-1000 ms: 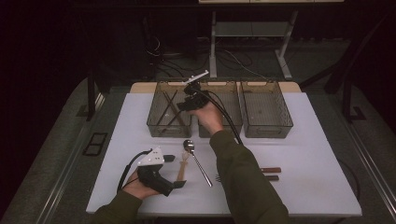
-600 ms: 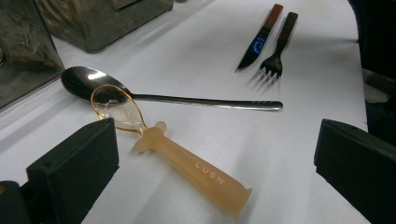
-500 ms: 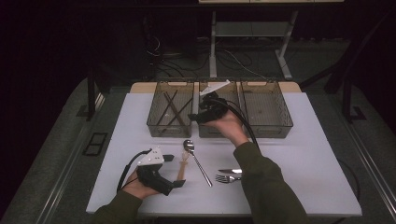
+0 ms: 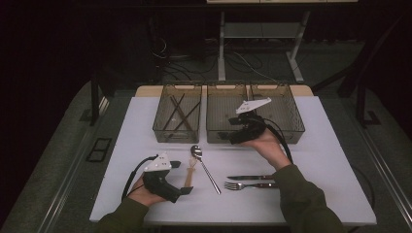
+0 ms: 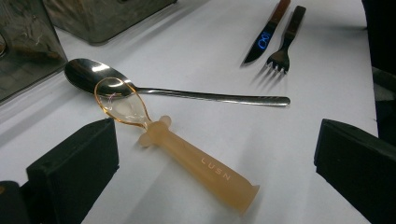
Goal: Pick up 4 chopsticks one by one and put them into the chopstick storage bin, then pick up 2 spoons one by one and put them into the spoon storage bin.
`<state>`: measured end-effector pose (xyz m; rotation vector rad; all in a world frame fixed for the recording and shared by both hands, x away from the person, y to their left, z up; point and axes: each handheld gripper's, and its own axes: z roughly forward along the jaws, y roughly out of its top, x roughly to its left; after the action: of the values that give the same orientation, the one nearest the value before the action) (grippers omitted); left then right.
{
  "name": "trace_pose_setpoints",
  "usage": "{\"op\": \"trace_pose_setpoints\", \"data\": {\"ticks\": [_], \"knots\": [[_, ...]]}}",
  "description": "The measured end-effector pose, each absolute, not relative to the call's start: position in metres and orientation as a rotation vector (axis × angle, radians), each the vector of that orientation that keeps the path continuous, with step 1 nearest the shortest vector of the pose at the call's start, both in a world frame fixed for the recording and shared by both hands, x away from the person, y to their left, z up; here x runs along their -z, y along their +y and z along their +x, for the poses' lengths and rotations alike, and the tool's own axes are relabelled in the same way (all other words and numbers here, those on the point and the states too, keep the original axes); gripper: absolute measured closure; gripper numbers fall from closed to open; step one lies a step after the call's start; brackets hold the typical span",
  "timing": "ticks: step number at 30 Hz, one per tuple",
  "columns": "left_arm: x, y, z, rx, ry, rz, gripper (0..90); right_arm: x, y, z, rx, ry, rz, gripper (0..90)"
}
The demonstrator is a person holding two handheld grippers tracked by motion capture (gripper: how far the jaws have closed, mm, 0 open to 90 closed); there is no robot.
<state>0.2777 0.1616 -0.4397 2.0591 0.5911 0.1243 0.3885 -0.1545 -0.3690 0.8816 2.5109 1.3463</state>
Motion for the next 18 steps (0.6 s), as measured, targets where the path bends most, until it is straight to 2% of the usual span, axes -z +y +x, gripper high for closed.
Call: {"op": "trace_pose_setpoints", "data": {"ticks": [18], "knots": [[0.441,0.164,0.278,-0.130,0.605,2.062,0.0,0.392,-0.221,0.347,-1.358,2.404,0.980,17.4]]}}
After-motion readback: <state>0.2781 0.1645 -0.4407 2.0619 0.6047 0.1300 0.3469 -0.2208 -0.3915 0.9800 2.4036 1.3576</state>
